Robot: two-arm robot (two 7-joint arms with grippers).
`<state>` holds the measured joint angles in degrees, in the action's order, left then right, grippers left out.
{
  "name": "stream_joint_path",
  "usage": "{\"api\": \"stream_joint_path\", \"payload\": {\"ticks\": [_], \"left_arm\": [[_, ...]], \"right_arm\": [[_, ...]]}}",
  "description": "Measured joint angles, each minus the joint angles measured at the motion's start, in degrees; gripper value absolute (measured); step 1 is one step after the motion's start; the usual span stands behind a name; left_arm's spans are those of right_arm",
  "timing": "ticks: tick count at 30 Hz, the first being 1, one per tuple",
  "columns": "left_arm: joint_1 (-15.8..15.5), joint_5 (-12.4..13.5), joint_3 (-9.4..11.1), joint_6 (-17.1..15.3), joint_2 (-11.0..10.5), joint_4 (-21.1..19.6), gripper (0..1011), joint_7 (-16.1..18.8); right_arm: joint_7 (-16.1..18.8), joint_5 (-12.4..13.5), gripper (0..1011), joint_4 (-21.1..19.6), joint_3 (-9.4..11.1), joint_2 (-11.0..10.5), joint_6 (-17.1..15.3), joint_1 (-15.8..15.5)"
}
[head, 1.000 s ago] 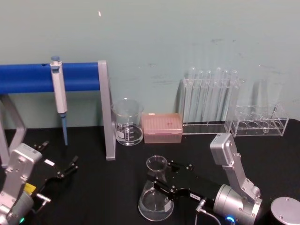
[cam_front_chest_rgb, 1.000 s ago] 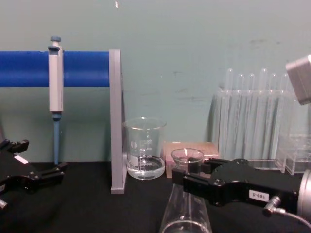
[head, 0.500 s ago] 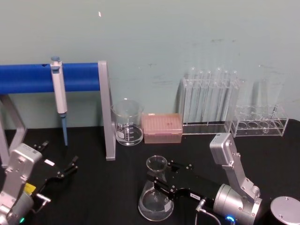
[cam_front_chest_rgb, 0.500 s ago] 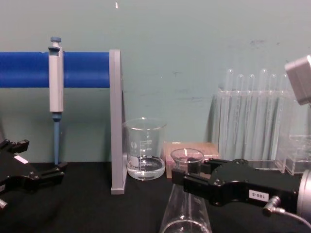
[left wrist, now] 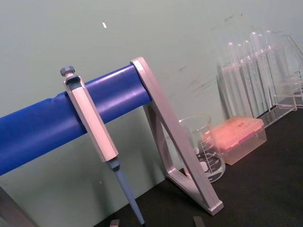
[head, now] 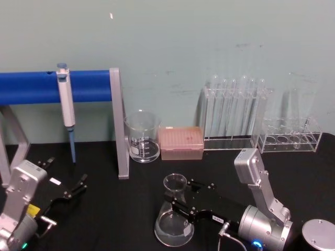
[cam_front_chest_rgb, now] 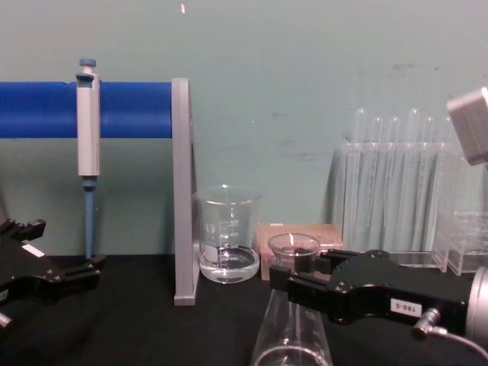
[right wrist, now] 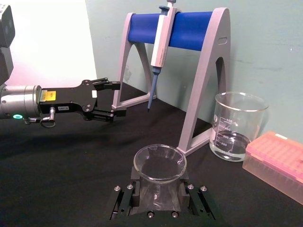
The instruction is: Grasp the erlenmeyer flask with one hand, shake it three times, then place it back.
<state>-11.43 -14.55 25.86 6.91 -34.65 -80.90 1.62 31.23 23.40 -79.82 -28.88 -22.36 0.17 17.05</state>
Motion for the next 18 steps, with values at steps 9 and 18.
{"api": "stream_joint_path", "payload": {"ticks": [9,18], "left_arm": [[0.00,0.00,0.00,0.00,0.00,0.00,1001,0.00],[0.00,0.00,0.00,0.00,0.00,0.01,1001,0.00]], "right_arm": [[-0.03,-0.03,451,0.03,0.00,0.00,-0.01,-0.04],[-0.09,-0.25,697,0.19,-0.03,-0.02,-0.41,-0.11]]}}
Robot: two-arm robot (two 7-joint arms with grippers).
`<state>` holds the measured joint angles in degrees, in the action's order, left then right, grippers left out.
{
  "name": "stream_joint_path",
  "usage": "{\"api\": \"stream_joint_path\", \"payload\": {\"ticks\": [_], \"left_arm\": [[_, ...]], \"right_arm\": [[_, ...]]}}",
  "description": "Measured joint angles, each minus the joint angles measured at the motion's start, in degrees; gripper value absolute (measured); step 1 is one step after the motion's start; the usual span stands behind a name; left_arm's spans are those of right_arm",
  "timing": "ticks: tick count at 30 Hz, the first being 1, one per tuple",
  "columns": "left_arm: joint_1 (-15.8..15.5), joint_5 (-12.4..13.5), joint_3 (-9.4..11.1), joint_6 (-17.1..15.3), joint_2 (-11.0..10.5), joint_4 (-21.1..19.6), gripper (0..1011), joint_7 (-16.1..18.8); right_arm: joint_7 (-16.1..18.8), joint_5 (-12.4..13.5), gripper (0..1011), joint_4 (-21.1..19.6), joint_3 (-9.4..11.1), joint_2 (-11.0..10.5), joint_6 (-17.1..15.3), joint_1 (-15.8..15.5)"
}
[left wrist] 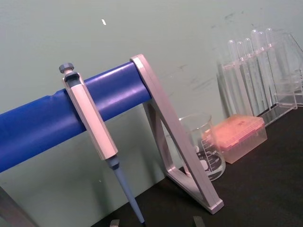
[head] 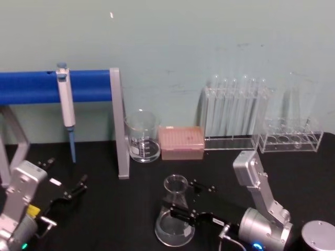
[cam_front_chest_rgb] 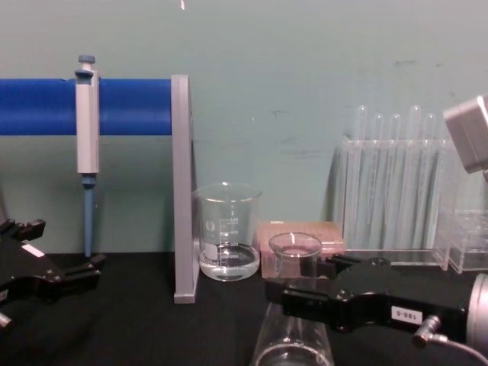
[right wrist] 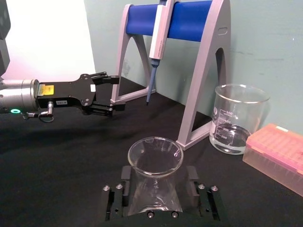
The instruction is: Grasp the erlenmeyer flask with one hand, shake it three times, then place it back.
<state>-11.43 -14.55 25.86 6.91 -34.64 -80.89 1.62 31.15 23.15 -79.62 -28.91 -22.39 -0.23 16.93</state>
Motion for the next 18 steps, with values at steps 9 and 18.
{"api": "stream_joint_path", "payload": {"ticks": [9,18], "left_arm": [[0.00,0.00,0.00,0.00,0.00,0.00,1001,0.00],[0.00,0.00,0.00,0.00,0.00,-0.01,1001,0.00]], "right_arm": [[0.01,0.08,929,-0.06,0.03,0.02,0.11,0.03],[0.04,0.14,1003,-0.12,0.04,0.03,0.24,0.07]]}}
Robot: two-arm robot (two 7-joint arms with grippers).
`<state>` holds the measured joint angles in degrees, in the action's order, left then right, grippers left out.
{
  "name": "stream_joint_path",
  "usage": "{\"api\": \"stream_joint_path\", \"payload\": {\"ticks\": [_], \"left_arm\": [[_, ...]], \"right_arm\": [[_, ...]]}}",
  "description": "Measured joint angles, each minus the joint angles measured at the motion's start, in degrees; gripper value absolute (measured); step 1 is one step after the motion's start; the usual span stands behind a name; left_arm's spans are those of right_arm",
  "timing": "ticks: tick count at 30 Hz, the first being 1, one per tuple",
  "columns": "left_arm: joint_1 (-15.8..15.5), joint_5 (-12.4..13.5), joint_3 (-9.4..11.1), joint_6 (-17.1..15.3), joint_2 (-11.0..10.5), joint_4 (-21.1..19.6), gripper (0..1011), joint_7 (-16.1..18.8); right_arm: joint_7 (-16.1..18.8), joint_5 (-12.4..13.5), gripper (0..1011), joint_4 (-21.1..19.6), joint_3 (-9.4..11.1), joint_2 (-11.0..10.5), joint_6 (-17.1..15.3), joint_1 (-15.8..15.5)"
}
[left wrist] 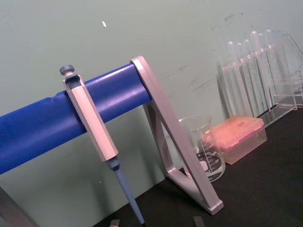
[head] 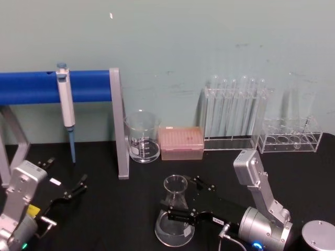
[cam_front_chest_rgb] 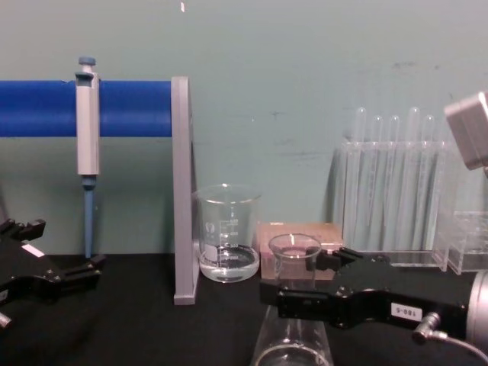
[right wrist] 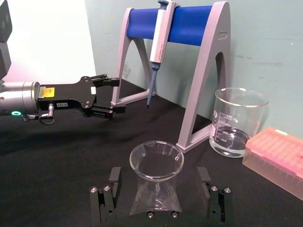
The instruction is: Grasp the erlenmeyer flask with one hand, shake it three times, then place it back.
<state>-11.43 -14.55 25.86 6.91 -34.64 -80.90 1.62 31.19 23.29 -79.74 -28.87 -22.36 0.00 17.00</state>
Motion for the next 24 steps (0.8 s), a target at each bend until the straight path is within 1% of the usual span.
{"api": "stream_joint_path", "payload": {"ticks": [15,20,24], "left_arm": [[0.00,0.00,0.00,0.00,0.00,0.00,1001,0.00],[0.00,0.00,0.00,0.00,0.00,0.00,1001,0.00],[0.00,0.00,0.00,0.00,0.00,0.00,1001,0.00]], "right_arm": [[0.01,0.28,1003,-0.27,0.19,-0.15,0.21,-0.25],[-0.07,0.68,1003,-1.40,0.60,-0.71,0.32,-1.08],[-0.46,1.18,1002,-3.24,1.20,-1.55,0.32,-2.48]]}}
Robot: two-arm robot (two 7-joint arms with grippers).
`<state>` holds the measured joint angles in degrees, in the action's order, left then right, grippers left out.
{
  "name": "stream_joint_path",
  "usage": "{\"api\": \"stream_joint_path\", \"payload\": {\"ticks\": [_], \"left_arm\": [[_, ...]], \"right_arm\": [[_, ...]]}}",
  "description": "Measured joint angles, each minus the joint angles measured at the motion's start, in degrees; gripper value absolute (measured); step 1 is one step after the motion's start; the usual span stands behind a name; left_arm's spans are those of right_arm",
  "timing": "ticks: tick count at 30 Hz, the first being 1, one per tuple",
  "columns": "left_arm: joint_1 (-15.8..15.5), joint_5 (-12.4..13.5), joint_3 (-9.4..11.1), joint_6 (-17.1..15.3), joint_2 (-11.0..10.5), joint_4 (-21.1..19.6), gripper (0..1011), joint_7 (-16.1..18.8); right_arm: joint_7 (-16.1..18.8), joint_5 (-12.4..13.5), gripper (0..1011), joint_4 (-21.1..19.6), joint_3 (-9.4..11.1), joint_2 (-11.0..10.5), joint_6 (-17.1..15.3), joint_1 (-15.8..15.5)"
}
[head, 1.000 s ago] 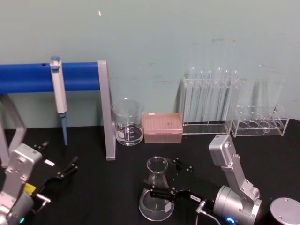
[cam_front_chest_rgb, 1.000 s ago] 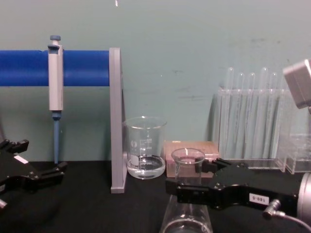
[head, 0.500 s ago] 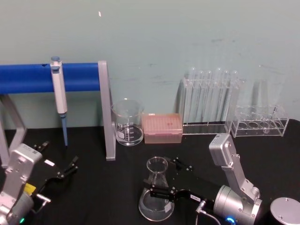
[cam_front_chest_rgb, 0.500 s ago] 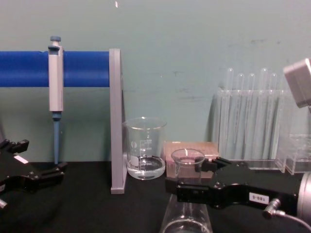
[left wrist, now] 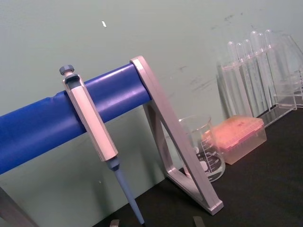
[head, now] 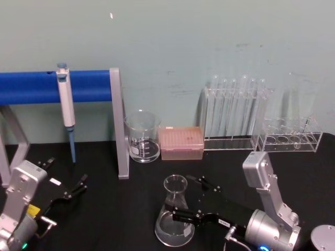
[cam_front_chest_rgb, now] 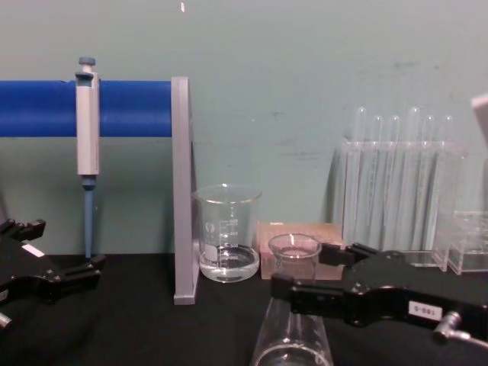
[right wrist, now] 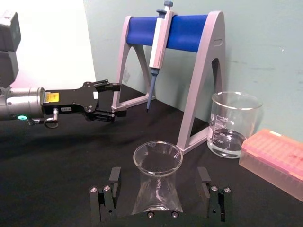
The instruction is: Grasp the erlenmeyer flask with one hand, shake it three times, then place it back.
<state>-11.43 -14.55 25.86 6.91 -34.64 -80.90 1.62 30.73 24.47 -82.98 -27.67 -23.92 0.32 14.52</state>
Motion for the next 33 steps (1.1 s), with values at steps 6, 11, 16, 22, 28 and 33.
{"api": "stream_joint_path", "payload": {"ticks": [6,11,16,22,28,33], "left_arm": [[0.00,0.00,0.00,0.00,0.00,0.00,1001,0.00],[0.00,0.00,0.00,0.00,0.00,0.00,1001,0.00],[0.00,0.00,0.00,0.00,0.00,0.00,1001,0.00],[0.00,0.00,0.00,0.00,0.00,0.00,1001,0.00],[0.00,0.00,0.00,0.00,0.00,0.00,1001,0.00],[0.00,0.00,0.00,0.00,0.00,0.00,1001,0.00]], "right_arm": [[-0.27,0.57,1003,-2.70,0.57,-1.37,-0.56,-1.68],[-0.44,1.13,1003,-4.93,1.01,-2.89,-1.62,-3.34],[-1.22,1.91,1003,-7.02,1.90,-4.45,-2.65,-5.24],[-2.91,2.36,1003,-8.43,3.54,-5.76,-3.22,-7.06],[-5.79,2.33,1003,-9.19,5.94,-6.26,-3.20,-8.41],[-9.41,0.39,1003,-9.29,8.06,-5.54,-2.51,-9.04]]}}
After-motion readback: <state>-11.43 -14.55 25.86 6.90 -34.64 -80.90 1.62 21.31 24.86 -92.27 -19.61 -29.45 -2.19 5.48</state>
